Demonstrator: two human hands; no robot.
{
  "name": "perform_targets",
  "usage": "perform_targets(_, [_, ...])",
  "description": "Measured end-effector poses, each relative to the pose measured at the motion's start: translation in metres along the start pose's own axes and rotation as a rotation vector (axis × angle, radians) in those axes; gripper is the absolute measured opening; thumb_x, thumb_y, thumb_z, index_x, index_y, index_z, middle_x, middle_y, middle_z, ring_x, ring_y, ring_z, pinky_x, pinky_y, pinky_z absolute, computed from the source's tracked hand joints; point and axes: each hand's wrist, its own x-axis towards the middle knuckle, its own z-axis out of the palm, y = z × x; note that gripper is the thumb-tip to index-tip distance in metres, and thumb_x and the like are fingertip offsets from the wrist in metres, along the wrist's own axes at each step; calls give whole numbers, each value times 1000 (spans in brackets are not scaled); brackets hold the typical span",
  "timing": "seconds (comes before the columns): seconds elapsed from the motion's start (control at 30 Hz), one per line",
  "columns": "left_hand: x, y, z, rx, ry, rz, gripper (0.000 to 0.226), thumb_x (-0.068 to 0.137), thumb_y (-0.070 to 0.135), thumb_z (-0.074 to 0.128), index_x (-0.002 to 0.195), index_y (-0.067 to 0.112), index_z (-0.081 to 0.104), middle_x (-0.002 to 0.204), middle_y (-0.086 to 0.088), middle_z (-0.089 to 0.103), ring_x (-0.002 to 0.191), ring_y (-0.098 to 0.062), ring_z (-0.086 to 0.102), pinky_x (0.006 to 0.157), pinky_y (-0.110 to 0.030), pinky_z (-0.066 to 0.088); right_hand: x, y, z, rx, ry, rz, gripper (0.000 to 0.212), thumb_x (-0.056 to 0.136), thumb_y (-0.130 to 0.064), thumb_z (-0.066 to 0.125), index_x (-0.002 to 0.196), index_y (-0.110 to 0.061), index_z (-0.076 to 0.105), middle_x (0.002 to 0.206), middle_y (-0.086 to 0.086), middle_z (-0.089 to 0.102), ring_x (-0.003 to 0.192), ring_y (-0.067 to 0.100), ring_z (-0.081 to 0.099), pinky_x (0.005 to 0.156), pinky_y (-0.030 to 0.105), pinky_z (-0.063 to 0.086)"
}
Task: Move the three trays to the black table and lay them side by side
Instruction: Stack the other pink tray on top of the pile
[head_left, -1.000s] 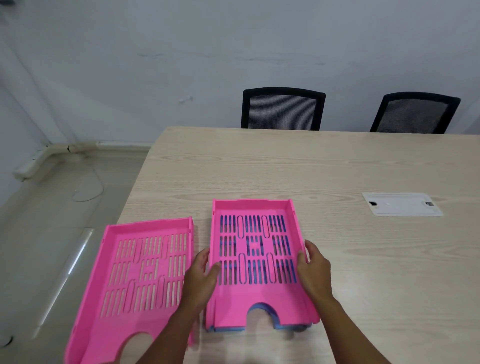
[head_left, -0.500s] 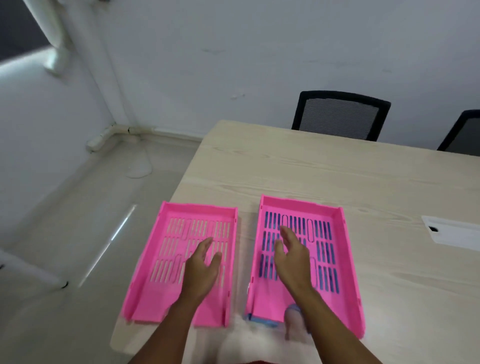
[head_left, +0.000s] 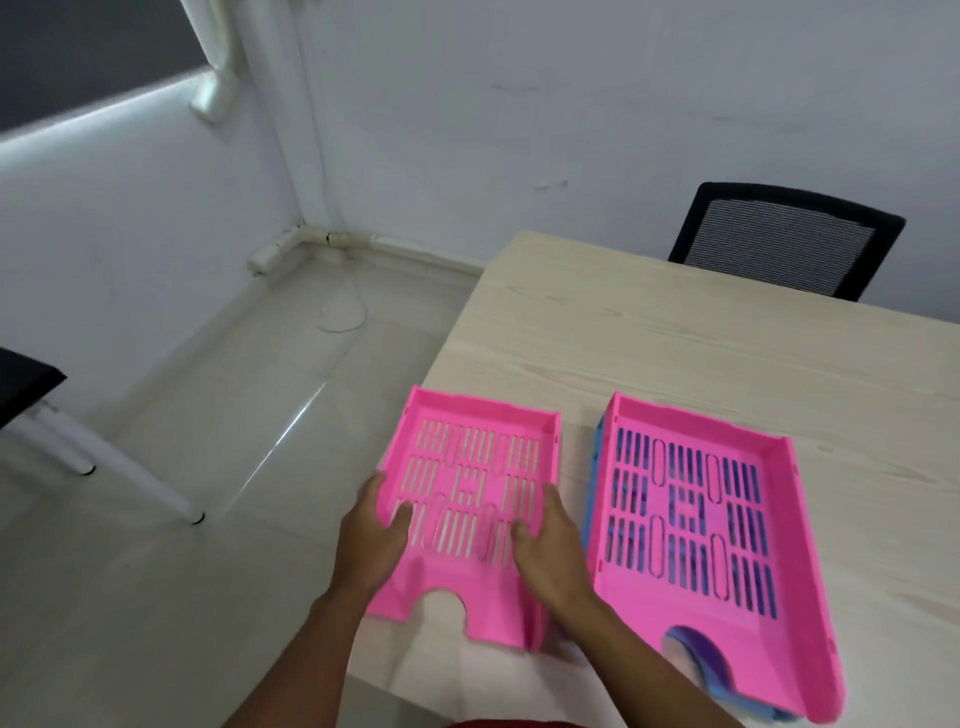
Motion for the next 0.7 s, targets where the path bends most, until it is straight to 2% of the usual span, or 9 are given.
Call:
perform_targets(0.07, [5,-6,-5,-12,-24,-83,68,95,25,63,156,14,33,157,-15,45,141,-34,47,112,-43,39,-3,3,13,-14,-46,97,71,99,-19,55,156,1,17,164,16,26,150,31,29,122,36,25])
perform_targets(0.17, [12,-11,-7,-33,-78,-147,75,96,32,62,159,15,23,162,-14,37,146,-35,40,116,-48,36,-1,6,24,-72,-27,163,85,100,-27,53,159,0,-3,169,13,-2,156,28,4,127,44,11])
perform_targets(0.2, [14,-11,-9,-30,-99,-151,76,97,32,61,160,16,22,163,-13,35,146,-35,39,116,-49,35,0,6,25,-66,-13,194,86,100,-28,54,159,1,-2,169,14,0,156,30,6,127,45,13])
perform_targets(0.33, [23,-15,-13,-20,-157,-190,73,98,32,58,159,13,24,162,-14,36,146,-34,40,116,-47,35,6,14,26,37,24,366,71,97,-19,59,152,5,22,156,22,36,140,36,42,112,39,39])
perform_targets(0.37, [24,-16,-14,-23,-174,-200,70,99,32,58,158,11,28,160,-15,40,143,-34,43,115,-47,36,5,15,27,49,15,385,71,97,-19,58,153,4,21,156,22,37,139,36,43,109,37,40])
perform_targets(0.47, [26,-18,-16,-47,-224,-173,53,98,33,58,146,11,50,135,-13,64,122,-32,61,107,-48,48,5,18,28,79,31,372,74,100,-24,56,158,-3,15,163,18,30,144,36,40,114,41,35])
perform_targets(0.6, [27,-20,-21,-172,-205,-106,40,97,26,62,136,16,60,130,-8,69,125,-32,62,108,-52,48,3,12,25,132,106,295,72,102,-29,55,160,-12,17,164,11,29,145,34,39,117,48,30])
perform_targets(0.63, [28,-19,-23,-210,-196,-91,31,97,20,62,128,21,63,122,-7,72,120,-33,66,105,-53,50,2,11,23,145,123,272,72,102,-30,55,160,-14,17,164,10,30,146,33,38,117,50,29])
perform_targets(0.7, [31,-16,-27,-274,-175,-66,31,95,13,62,124,23,64,112,-8,75,110,-34,70,100,-56,53,2,7,20,173,155,220,71,101,-31,56,160,-16,19,164,7,29,148,30,35,118,49,27])
